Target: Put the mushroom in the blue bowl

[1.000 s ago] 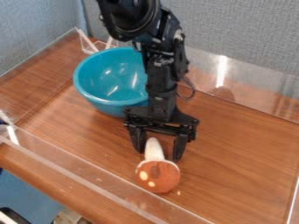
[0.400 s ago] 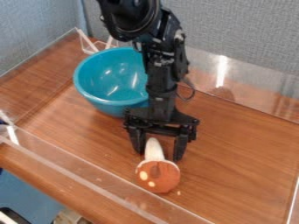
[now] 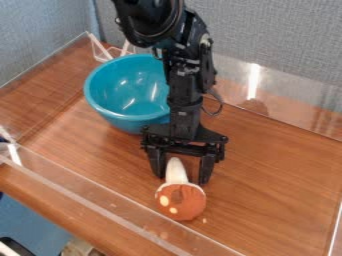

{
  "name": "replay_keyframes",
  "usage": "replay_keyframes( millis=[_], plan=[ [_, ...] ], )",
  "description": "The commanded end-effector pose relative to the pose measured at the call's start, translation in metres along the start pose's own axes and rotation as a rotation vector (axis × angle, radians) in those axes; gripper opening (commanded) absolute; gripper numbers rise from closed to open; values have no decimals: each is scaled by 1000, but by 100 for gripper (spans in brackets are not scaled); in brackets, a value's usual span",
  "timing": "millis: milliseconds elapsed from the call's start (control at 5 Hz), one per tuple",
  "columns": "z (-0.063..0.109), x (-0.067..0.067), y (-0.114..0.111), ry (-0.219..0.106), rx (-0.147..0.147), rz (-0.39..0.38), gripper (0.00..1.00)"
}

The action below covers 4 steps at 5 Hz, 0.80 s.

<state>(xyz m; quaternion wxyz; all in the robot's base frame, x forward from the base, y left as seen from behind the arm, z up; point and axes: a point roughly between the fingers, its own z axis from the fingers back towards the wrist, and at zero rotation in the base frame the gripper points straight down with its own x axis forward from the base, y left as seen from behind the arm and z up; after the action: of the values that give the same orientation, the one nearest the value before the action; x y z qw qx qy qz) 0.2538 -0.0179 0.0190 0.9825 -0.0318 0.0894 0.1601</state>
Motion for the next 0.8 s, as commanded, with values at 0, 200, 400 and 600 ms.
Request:
replay_keyframes(
  millis=[0,200,400,600],
  plan=[
    [0,-2,2,12,0,22,100],
    [-1,-3,2,21,3,40,100],
    [0,-3,2,30,5,58,100],
    [-1,-4,3,38,8,76,100]
  ],
)
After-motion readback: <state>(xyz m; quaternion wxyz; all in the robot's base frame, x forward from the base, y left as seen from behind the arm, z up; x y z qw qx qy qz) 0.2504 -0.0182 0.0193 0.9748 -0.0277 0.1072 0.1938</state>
